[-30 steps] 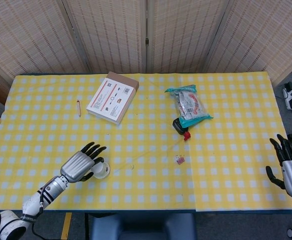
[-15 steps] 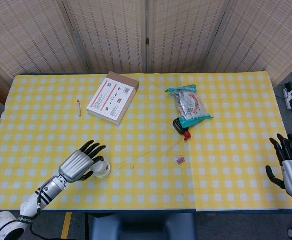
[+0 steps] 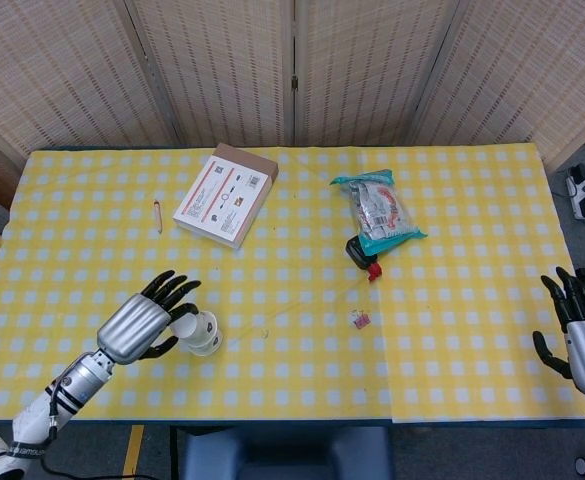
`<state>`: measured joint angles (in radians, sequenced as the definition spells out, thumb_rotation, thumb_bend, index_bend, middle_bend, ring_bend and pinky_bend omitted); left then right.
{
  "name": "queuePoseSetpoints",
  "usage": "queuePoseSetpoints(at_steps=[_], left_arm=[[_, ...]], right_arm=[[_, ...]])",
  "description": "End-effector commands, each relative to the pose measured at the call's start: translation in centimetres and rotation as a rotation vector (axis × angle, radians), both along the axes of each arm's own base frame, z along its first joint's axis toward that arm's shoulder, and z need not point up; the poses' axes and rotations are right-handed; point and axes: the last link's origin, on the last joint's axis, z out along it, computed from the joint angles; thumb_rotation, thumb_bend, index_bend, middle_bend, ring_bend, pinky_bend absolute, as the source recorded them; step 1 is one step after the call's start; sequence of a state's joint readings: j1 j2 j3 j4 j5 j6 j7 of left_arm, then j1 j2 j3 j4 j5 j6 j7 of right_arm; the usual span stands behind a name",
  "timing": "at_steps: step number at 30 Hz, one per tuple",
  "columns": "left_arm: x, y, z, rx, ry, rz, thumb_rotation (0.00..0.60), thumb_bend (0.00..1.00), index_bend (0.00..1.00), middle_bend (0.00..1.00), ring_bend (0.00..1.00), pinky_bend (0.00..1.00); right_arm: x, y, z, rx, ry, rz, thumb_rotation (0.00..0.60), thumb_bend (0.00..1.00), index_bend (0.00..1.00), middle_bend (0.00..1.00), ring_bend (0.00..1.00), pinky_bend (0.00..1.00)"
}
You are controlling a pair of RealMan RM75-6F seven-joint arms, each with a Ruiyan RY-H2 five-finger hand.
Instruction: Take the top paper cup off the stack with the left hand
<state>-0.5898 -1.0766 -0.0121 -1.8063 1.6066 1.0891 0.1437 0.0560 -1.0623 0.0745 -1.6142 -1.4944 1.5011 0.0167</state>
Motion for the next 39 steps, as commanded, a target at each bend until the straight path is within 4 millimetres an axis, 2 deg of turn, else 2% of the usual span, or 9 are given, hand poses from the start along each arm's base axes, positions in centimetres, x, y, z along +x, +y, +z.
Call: queuePoseSetpoints(at_steps=[1,8,14,18,28,39], left_arm=[[-0.1,0.0,1.3,0.033,-0.034,0.007,0.6,0.42,0.37,0.11,0.08,0.02],[-2.1,0.2,2.9,0.103,-0.023,0.073,0.6,0.42,0.37,0.11,0.08,0.02],[-5.0,-0.2,2.7,0.119,0.059,0.158,0.6,0.42,0.37,0.11,0.08,0.02],[-6.1,-0.5,2.5,0.118,0.094,0.199,0.6,0.42,0.37,0.11,0.08,0.01],[-7.6,-1.1,-0.6,0.08,0.119,0.219,0.6,0.42,0.37,0.11,0.09,0.02],[-7.4,-1.2,-2.5,0.038,0.125,0.209,0.6,0.42,0.37,0.11,0.09,0.02]], right_arm=[[0.1,0.0,0.0,0.003,0.001,0.005,0.6,0.45,0.0,0.0,0.04,0.0],[0.3,0.0,0.0,0.0,0.003,0.009,0.6,0.45,0.0,0.0,0.04,0.0],[0.4,-0.2,-0.1,0.006,0.005,0.009,0.6,0.45,0.0,0.0,0.04,0.0],[0.6,-0.2,-0.2,0.005,0.007,0.012,0.6,0.45,0.0,0.0,0.04,0.0],[0.7,-0.2,-0.3,0.009,0.007,0.007,0.6,0.45,0.0,0.0,0.04,0.0],[0.7,-0.1,-0.3,0.01,0.005,0.001,0.6,0.45,0.0,0.0,0.04,0.0]])
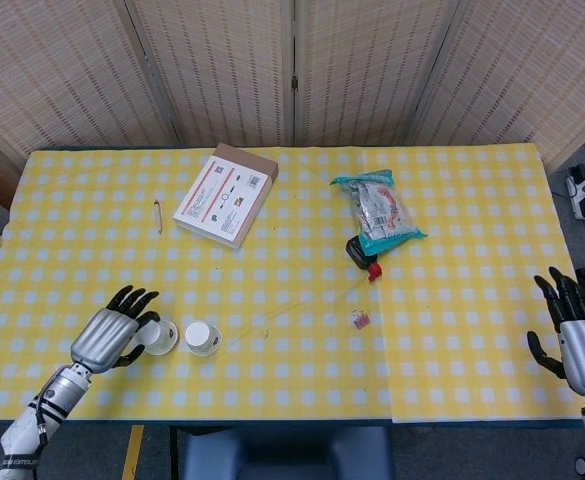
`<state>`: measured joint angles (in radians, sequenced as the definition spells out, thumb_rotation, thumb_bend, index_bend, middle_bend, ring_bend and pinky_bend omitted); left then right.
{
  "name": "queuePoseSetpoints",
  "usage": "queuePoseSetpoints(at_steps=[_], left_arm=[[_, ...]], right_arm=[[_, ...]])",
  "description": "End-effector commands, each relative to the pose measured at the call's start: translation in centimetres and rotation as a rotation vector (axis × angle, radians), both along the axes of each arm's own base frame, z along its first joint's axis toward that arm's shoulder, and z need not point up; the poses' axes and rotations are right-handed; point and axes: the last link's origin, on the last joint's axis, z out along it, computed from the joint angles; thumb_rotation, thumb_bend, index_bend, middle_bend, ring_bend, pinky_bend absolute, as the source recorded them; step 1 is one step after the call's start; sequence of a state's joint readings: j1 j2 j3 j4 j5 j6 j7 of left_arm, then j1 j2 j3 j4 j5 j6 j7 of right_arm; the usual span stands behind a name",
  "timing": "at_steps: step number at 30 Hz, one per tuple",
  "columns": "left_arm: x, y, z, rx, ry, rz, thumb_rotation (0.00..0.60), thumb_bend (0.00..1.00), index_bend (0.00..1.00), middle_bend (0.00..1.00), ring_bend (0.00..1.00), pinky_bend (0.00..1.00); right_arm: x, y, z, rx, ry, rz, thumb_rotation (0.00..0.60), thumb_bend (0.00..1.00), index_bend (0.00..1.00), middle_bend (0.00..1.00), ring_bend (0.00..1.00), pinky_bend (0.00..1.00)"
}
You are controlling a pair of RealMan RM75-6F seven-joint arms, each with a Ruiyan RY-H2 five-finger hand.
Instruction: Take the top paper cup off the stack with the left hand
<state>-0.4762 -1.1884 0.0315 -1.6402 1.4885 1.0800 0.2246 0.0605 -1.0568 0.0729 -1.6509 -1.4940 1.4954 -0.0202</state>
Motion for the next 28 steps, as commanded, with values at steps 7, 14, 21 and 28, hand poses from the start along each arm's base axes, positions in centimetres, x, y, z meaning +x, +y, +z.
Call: queuePoseSetpoints(at_steps=[7,14,21,28], left_arm=[[0.0,-0.1,-0.6,0.0,-0.001,0.003,0.6,0.42,0.26,0.11,0.07,0.01],[-0.1,-0.1,0.1,0.036,-0.044,0.032,0.6,0.42,0.13,0.11,0.06,0.0],[-2.6,0.5,3.7,0.258,-0.133,0.133,0.6,0.42,0.15,0.11,0.06,0.0],[-5.8,-1.1,6.3,0.425,-0.108,0.192,0.6,0.42,0.18,0.11,0.07,0.0]], right_arm=[[-0.2,-0.1,0.0,0.001,-0.007,-0.006,0.6,0.45,0.0,0.0,0.04,0.0],[-0.6,-0.4,-0.1,0.019,-0.032,-0.015,0.6,0.45,0.0,0.0,0.05,0.0],[-1.3,-0.8,-0.2,0.027,-0.059,-0.029,0.6,0.45,0.0,0.0,0.06,0.0],[-1.4,-1.2,-0.8,0.049,-0.08,-0.006,0.6,0.45,0.0,0.0,0.07,0.0]])
